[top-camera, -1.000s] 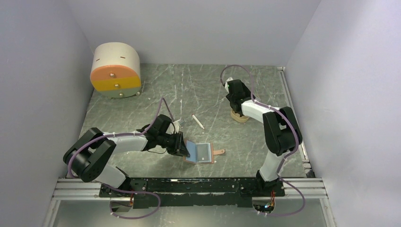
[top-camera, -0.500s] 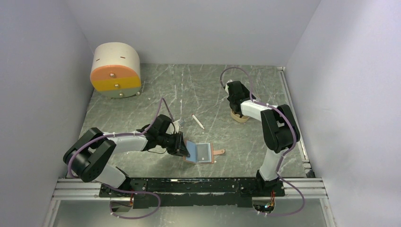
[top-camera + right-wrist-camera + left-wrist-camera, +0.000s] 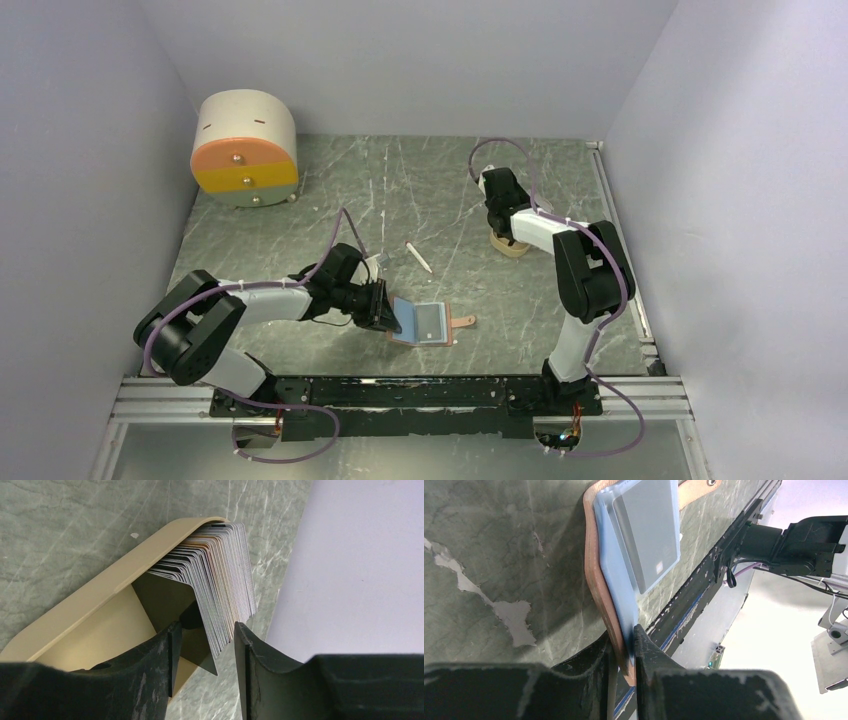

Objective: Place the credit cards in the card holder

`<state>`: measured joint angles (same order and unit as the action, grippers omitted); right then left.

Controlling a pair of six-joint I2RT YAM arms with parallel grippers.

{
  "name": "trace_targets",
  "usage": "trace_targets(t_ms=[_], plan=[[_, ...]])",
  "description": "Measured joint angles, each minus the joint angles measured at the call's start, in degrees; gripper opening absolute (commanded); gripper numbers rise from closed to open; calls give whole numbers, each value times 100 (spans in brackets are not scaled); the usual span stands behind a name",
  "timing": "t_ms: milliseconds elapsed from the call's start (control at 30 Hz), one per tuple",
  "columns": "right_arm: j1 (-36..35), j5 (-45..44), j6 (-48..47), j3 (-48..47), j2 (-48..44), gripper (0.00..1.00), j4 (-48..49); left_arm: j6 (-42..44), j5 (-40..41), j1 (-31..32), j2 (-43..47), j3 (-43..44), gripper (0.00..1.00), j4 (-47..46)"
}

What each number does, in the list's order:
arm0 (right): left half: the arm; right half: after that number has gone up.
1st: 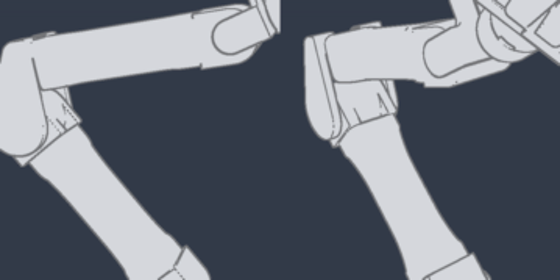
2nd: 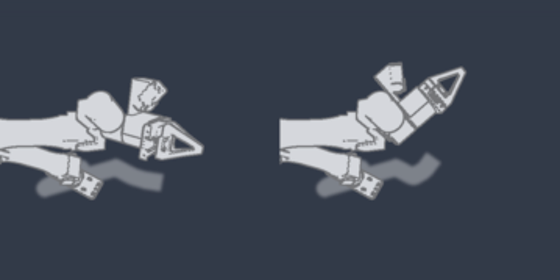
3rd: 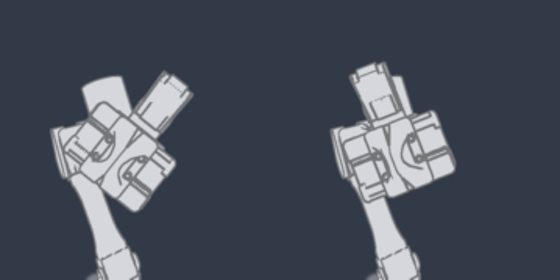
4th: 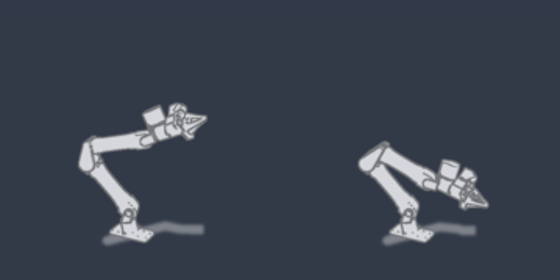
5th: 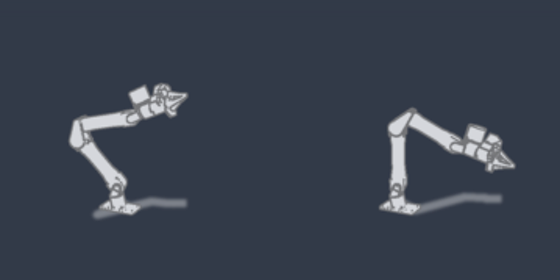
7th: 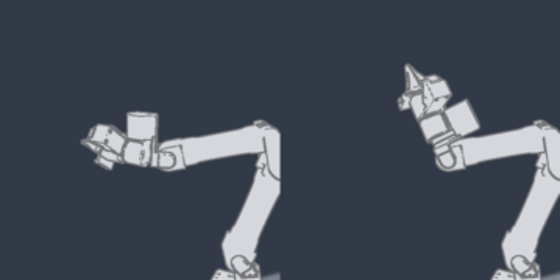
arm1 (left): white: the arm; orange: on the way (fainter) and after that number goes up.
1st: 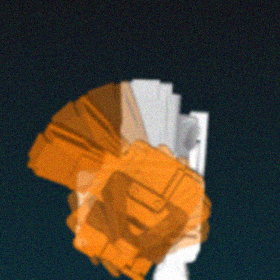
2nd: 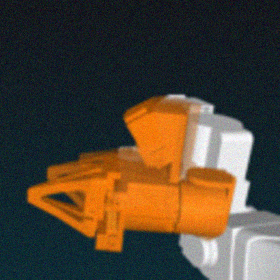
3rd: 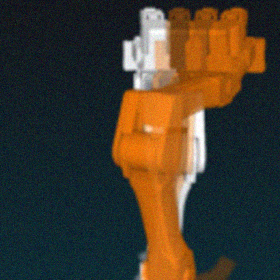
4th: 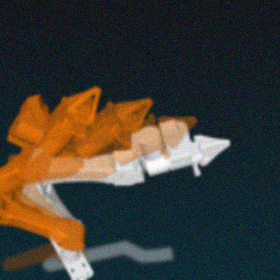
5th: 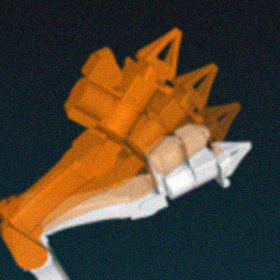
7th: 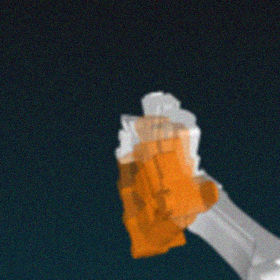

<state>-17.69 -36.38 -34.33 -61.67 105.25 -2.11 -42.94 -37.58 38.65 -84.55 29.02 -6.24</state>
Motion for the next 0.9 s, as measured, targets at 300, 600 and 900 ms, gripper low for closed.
trace_targets(t_ms=[300, 600, 900], plan=[[0, 101, 85, -59, -2, 35, -125, -20, -2, 0, 0, -33, 21, -20], [0, 122, 105, -122, -24, 26, -243, -44, -4, 0, 0, -39, 20, -28], [0, 168, 195, -168, -63, 21, -343, -61, -17, 0, 0, -39, 20, -39]])
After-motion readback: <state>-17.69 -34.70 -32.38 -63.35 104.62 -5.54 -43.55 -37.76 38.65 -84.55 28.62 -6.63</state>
